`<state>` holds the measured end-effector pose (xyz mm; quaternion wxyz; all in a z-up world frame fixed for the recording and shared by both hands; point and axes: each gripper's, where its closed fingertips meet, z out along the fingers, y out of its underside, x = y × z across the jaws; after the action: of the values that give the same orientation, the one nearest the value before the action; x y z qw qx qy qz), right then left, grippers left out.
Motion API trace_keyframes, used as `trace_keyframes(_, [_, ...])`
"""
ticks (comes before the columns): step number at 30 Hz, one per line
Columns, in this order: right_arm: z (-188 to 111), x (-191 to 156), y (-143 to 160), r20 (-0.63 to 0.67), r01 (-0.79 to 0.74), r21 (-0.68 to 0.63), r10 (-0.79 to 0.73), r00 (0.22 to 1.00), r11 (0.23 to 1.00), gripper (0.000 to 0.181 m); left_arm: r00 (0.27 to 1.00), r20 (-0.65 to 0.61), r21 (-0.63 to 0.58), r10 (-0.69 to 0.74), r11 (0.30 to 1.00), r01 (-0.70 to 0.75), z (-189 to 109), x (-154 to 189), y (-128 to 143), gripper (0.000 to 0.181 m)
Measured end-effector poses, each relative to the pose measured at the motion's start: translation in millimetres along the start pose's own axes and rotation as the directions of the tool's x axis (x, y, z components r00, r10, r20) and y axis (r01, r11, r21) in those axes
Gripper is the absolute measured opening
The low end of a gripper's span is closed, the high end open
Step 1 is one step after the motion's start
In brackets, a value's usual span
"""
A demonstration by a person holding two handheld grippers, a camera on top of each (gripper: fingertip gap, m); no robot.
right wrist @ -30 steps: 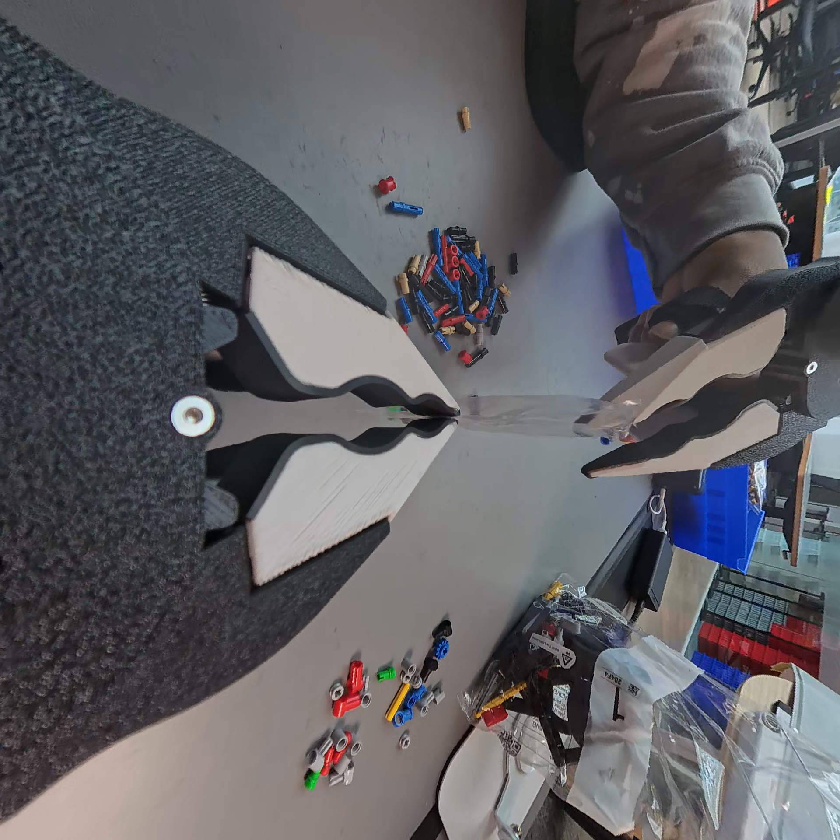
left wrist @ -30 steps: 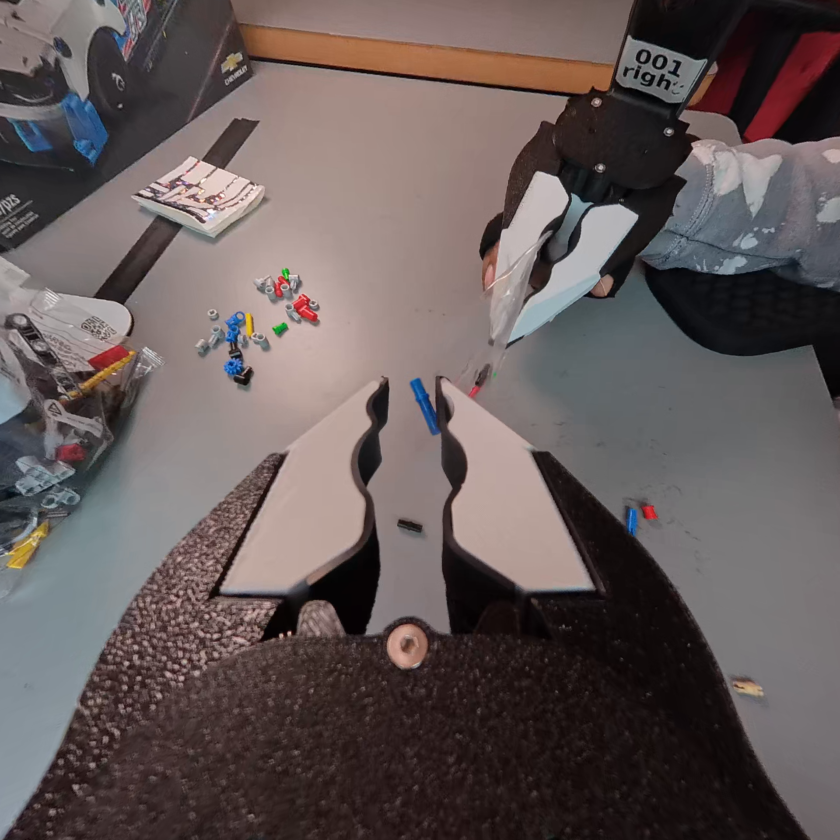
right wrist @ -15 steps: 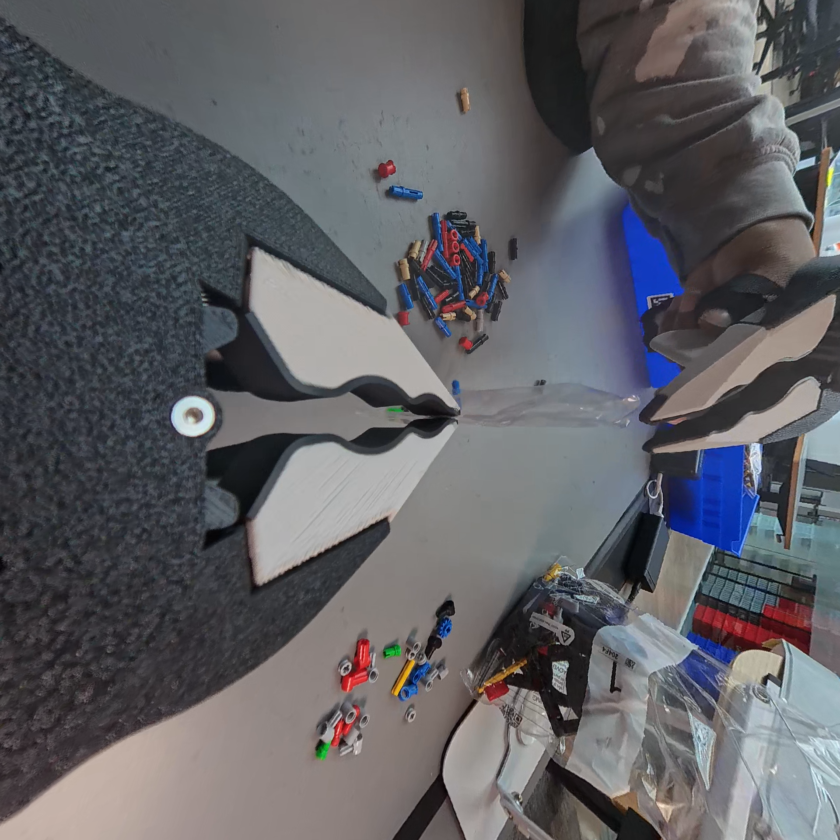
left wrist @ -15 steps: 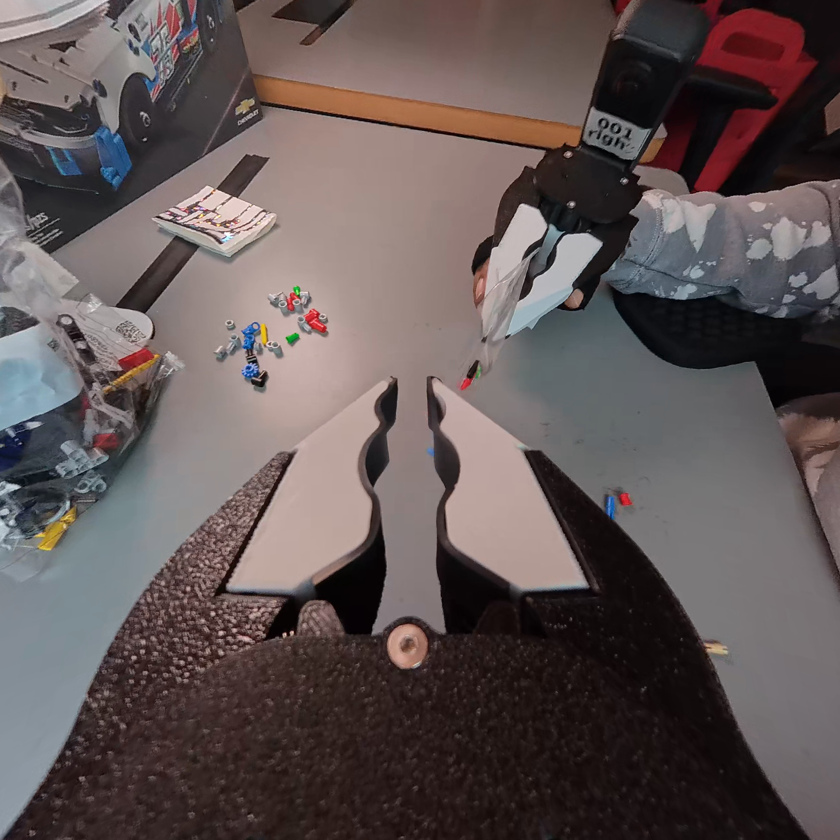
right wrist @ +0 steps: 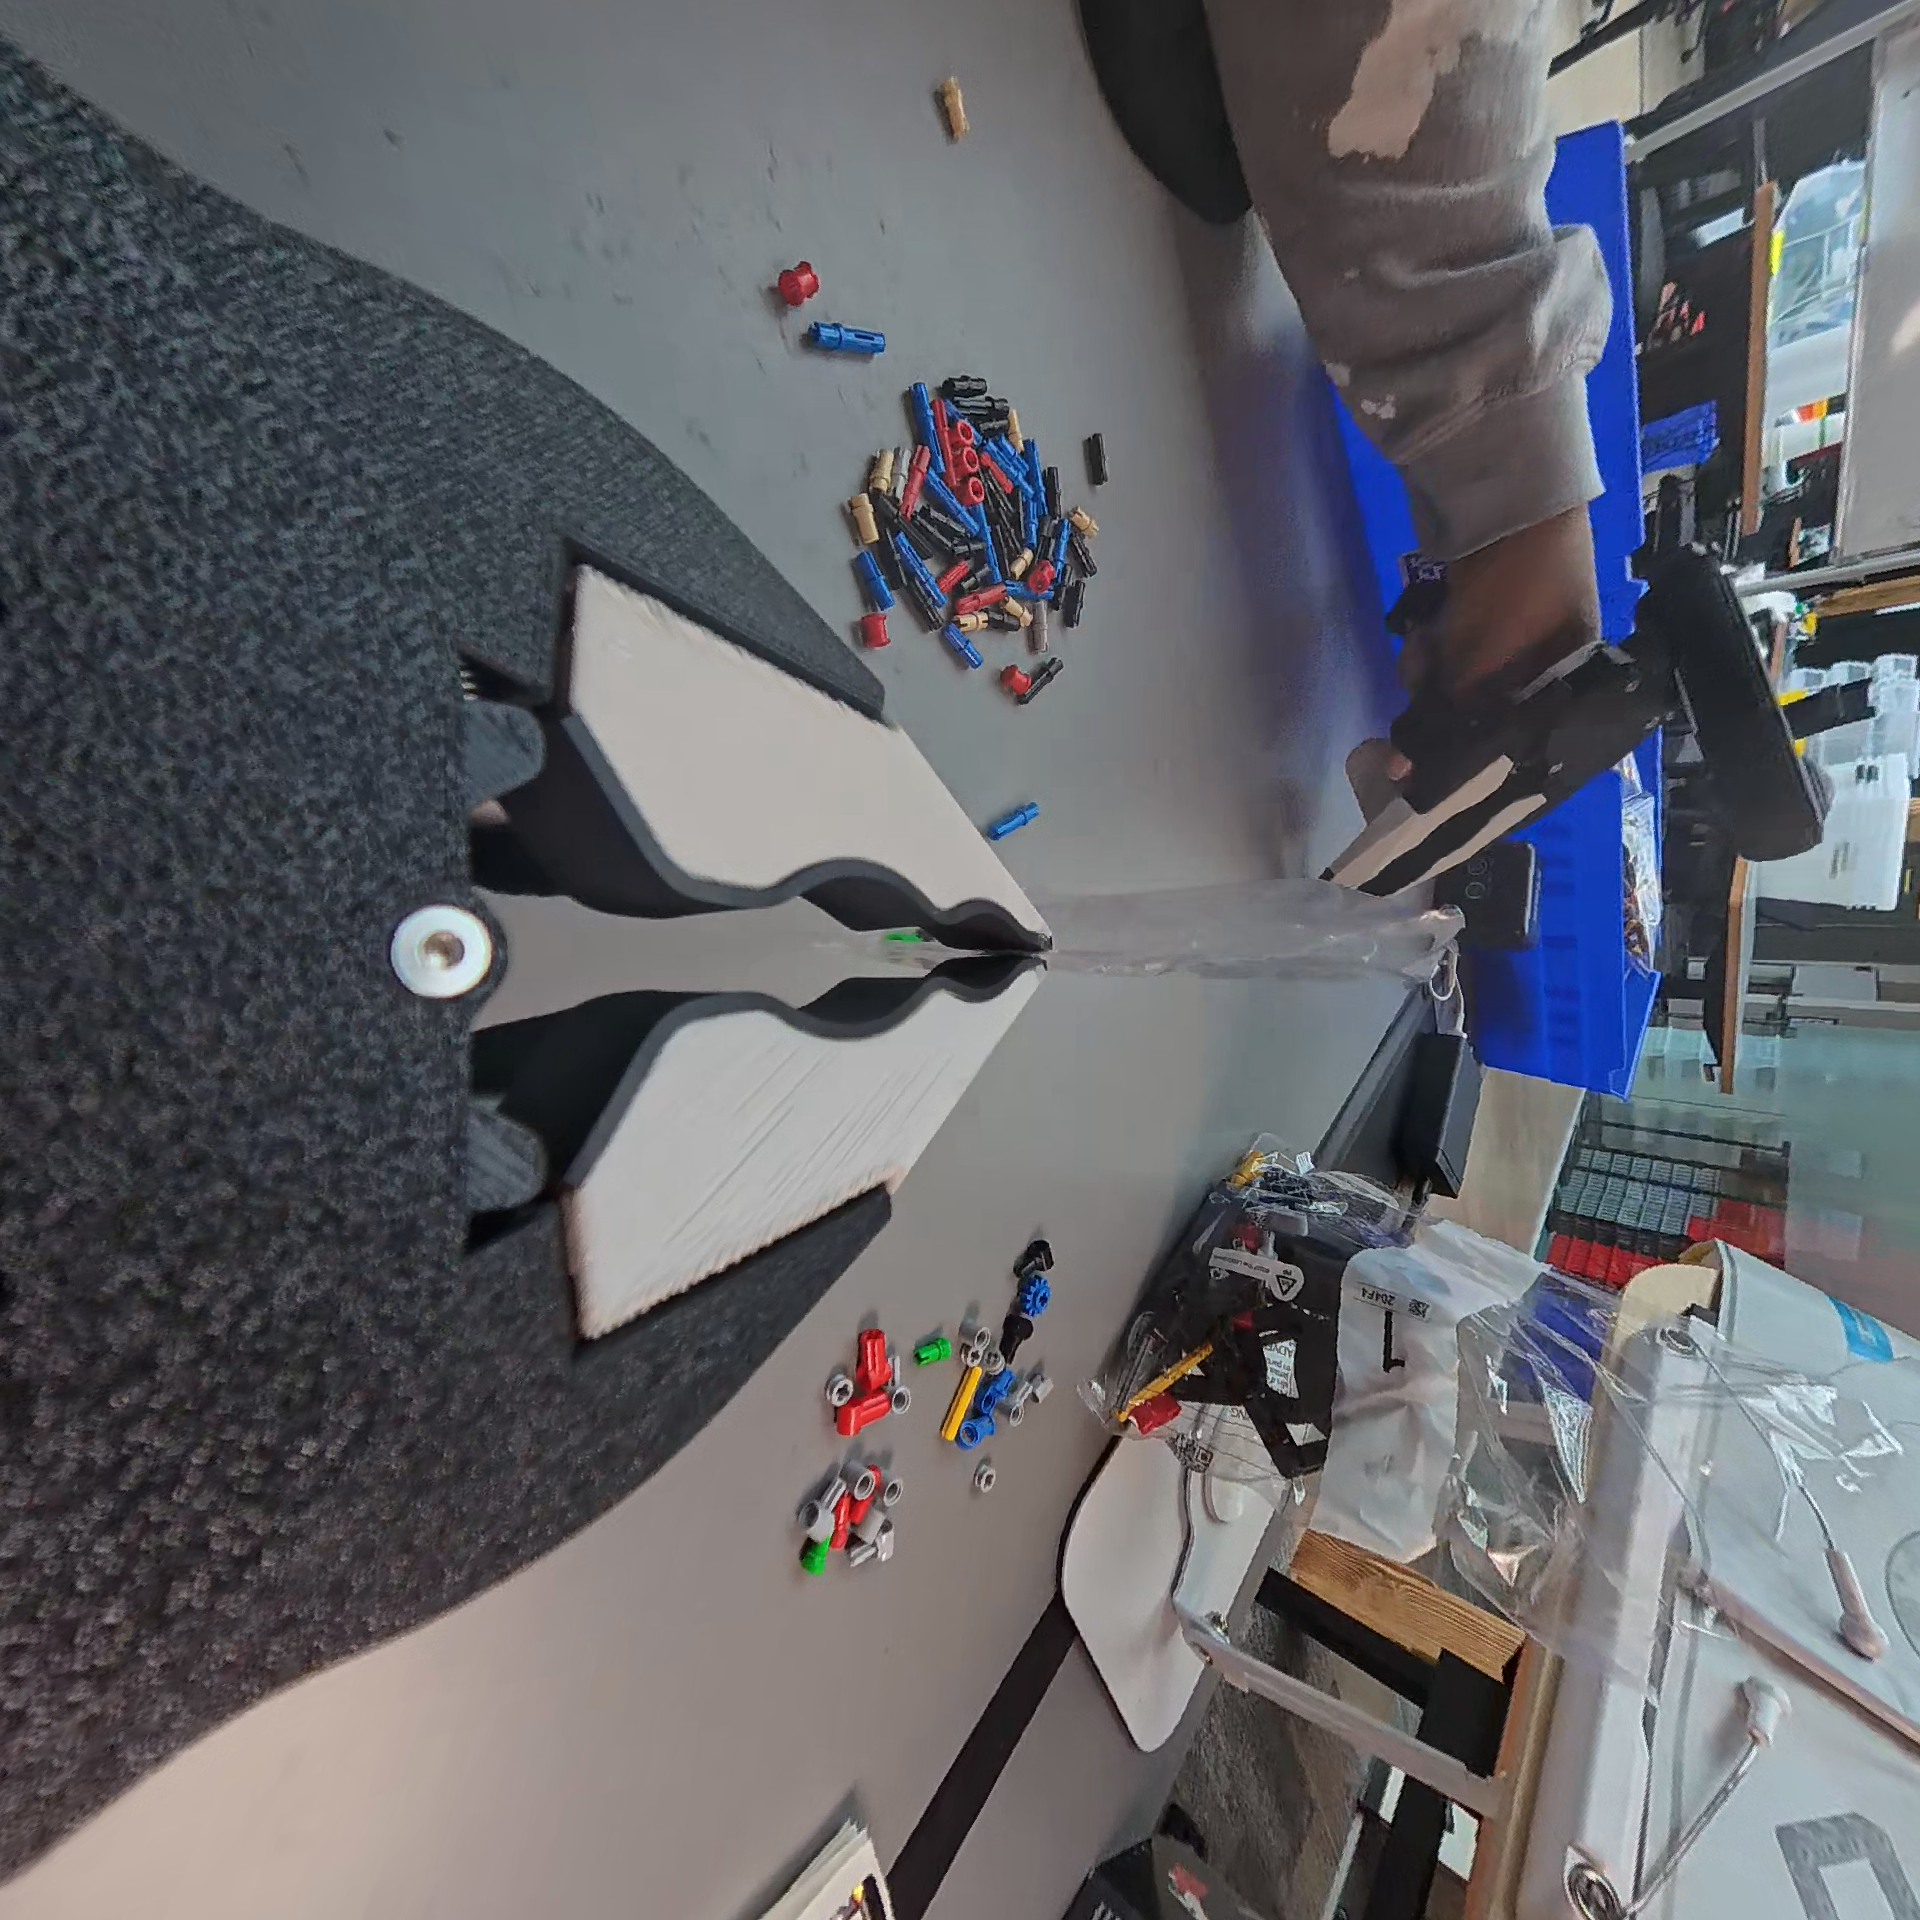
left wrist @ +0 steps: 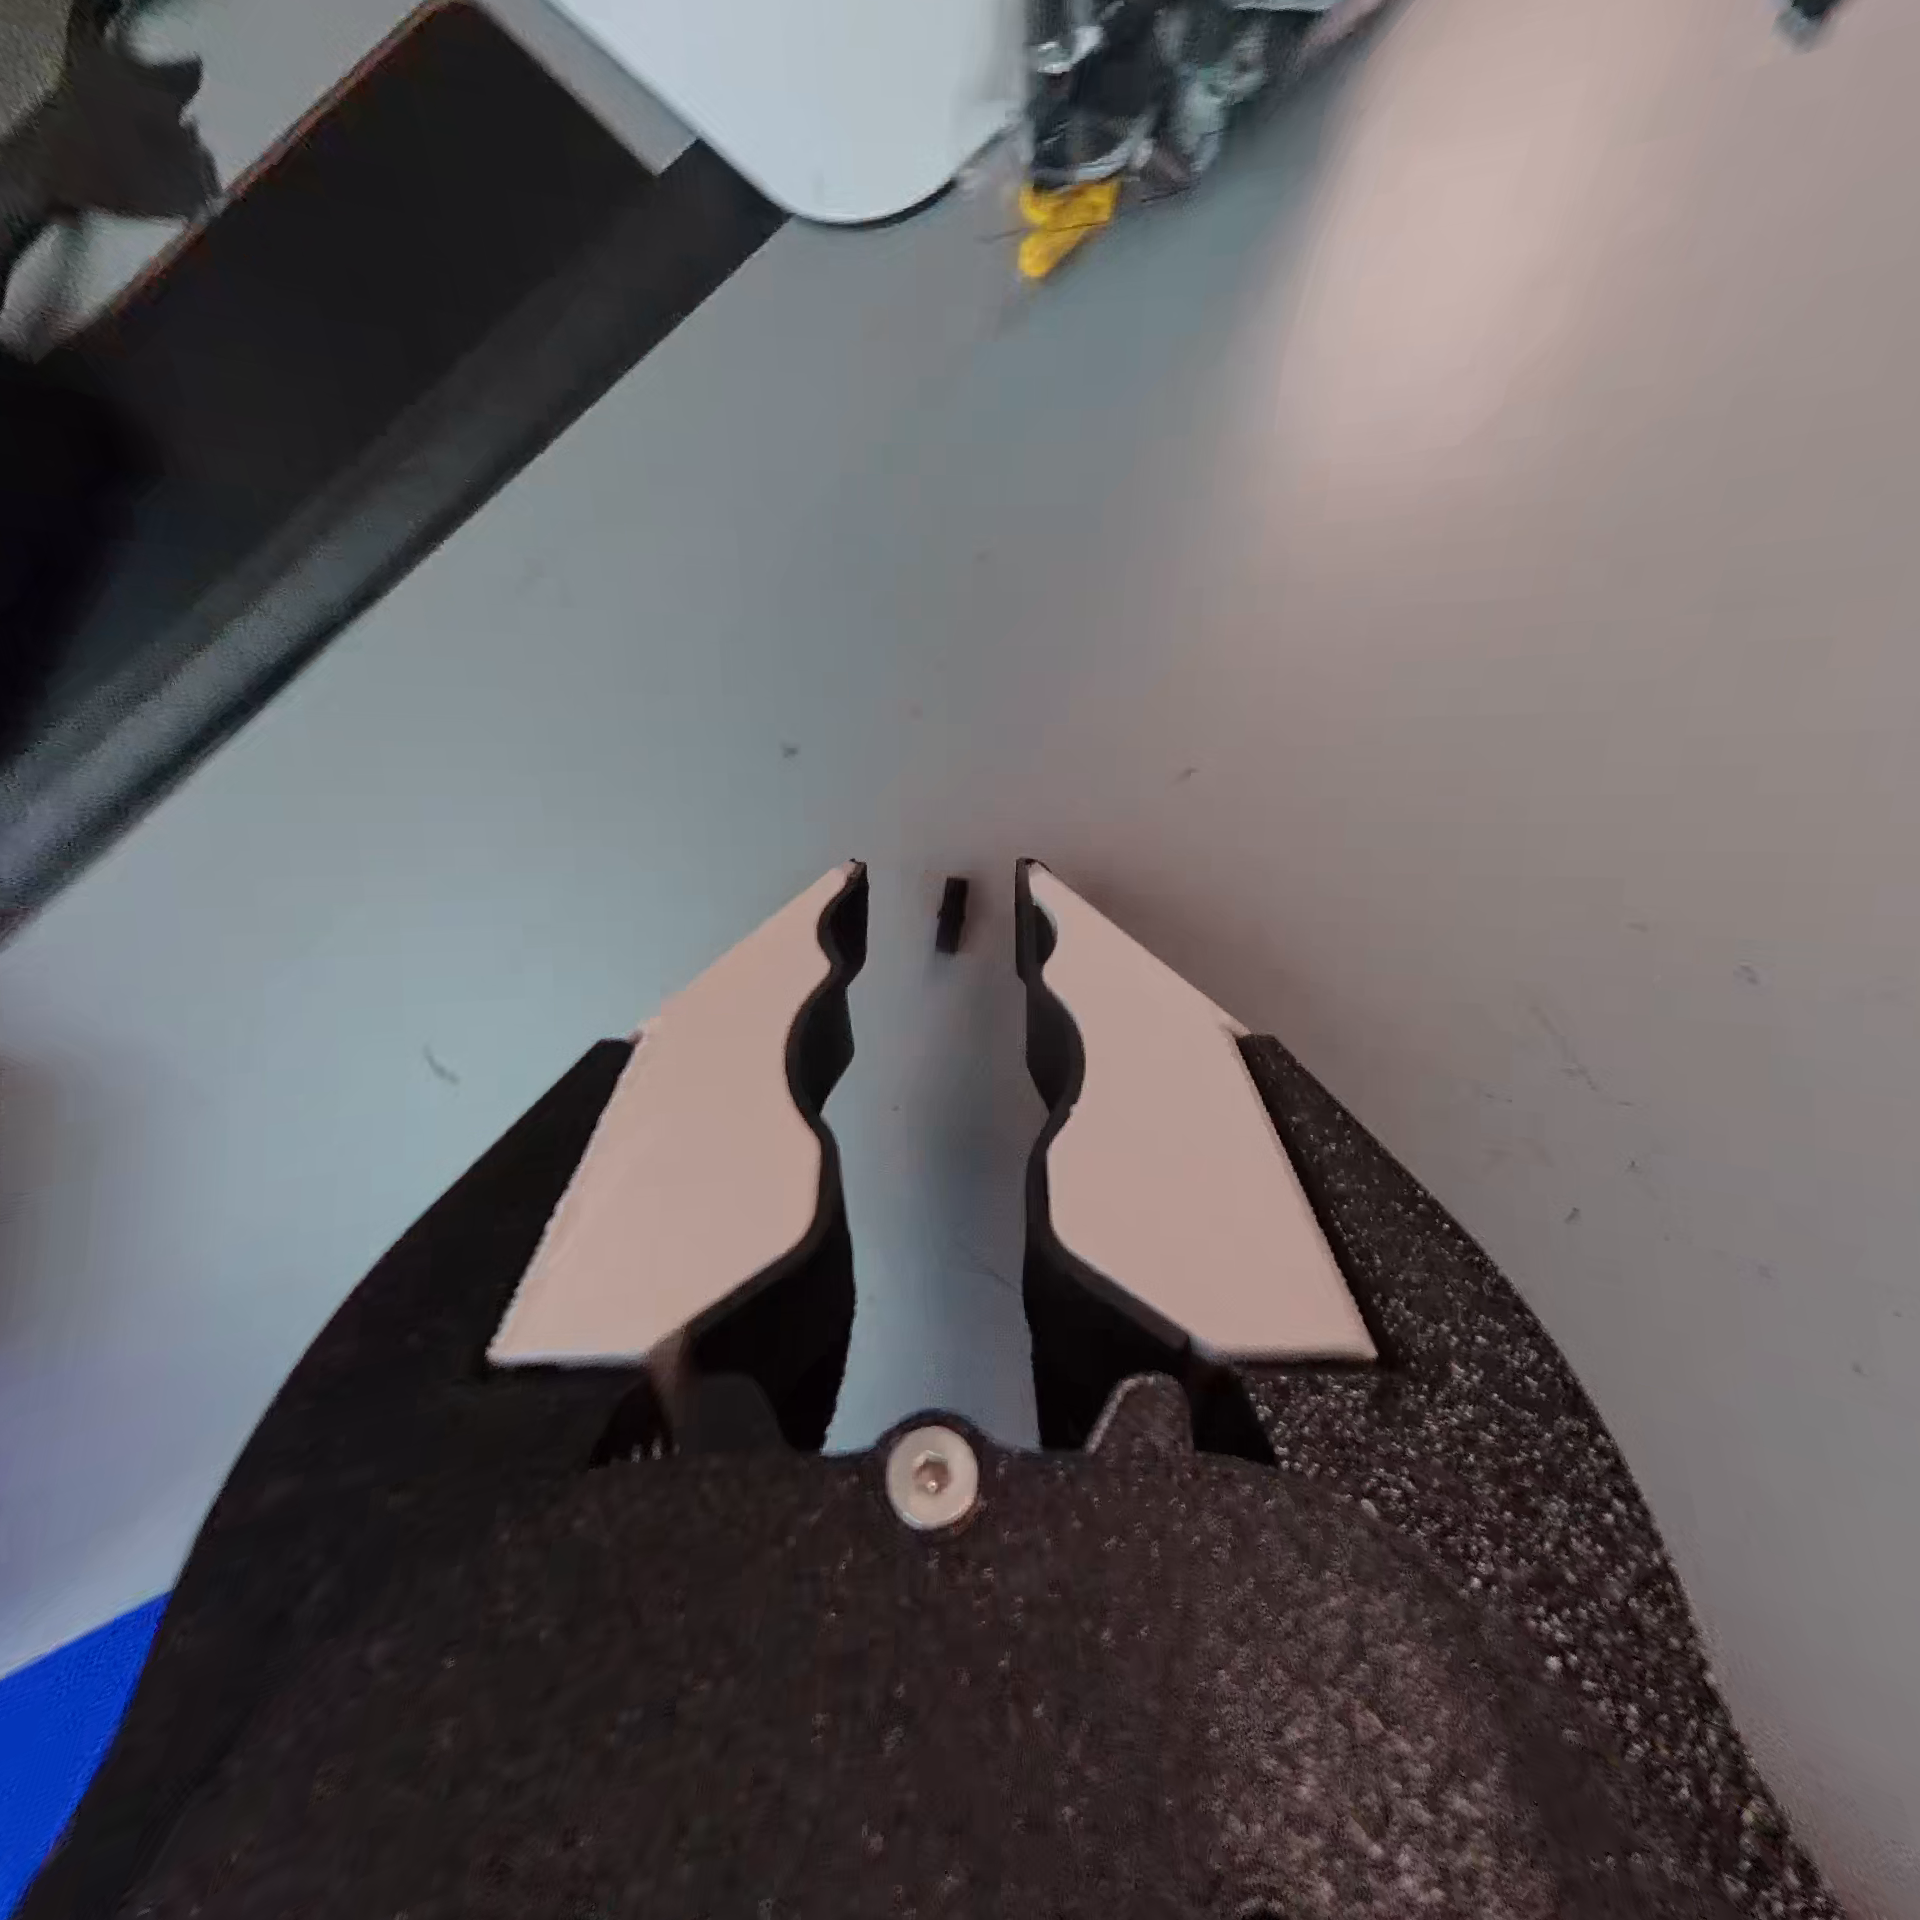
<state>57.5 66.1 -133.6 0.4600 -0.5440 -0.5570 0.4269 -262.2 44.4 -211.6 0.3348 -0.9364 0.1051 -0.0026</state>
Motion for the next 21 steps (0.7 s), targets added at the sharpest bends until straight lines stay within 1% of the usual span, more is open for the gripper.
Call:
trace_keyframes(1, [0.7, -0.4, 1.0, 0.003, -0.002, -0.002, 0.002, 1.0, 1.0, 0.0, 0.996, -0.026, 0.012, -0.087, 0.996, 0.087, 2.6, -7.7, 6.3, 0.03])
trace_keyframes(2, [1.4, -0.8, 2.0, 0.005, -0.004, -0.005, 0.004, 1.0, 1.0, 0.0, 0.986, -0.044, 0.029, -0.158, 0.987, 0.159, 6.2, -14.4, 11.1, 0.033])
trace_keyframes(4, [2.6, -1.7, 3.5, 0.009, -0.006, -0.01, 0.006, 1.0, 1.0, 0.0, 0.971, -0.081, 0.093, -0.227, 0.968, 0.234, 7.6, -22.2, 10.9, 0.021])
trace_keyframes(6, [3.0, -2.1, 4.1, 0.008, -0.005, -0.013, 0.005, 1.0, 1.0, 0.0, 0.968, -0.104, 0.08, -0.227, 0.968, 0.236, 6.3, -23.2, 14.4, 0.015])
trace_keyframes(10, [4.4, -2.8, 5.7, 0.007, -0.009, -0.019, 0.009, 1.0, 1.0, 0.0, 0.978, -0.069, 0.092, -0.196, 0.975, 0.202, 7.8, -29.0, 15.0, 0.002])
trace_keyframes(13, [5.4, -3.7, 8.0, 0.009, -0.007, -0.029, 0.007, 1.0, 1.0, 0.0, 0.978, -0.066, 0.085, -0.2, 0.975, 0.205, 7.6, -29.9, 15.5, 0.0])
trace_keyframes(16, [4.9, -3.8, 7.4, 0.007, -0.004, -0.029, 0.004, 1.0, 1.0, 0.0, 0.98, -0.045, 0.083, -0.195, 0.977, 0.198, 7.0, -32.8, 15.5, 0.003])
trace_keyframes(17, [4.6, -3.8, 7.0, 0.007, -0.004, -0.028, 0.004, 1.0, 1.0, 0.0, 0.983, -0.025, 0.086, -0.181, 0.98, 0.182, 7.0, -35.3, 15.7, 0.011])
trace_keyframes(21, [4.9, -3.8, 7.8, 0.011, -0.007, -0.03, 0.008, 1.0, 1.0, 0.0, 0.99, 0.018, 0.115, -0.14, 0.984, 0.137, 10.1, -41.8, 12.0, 0.023])
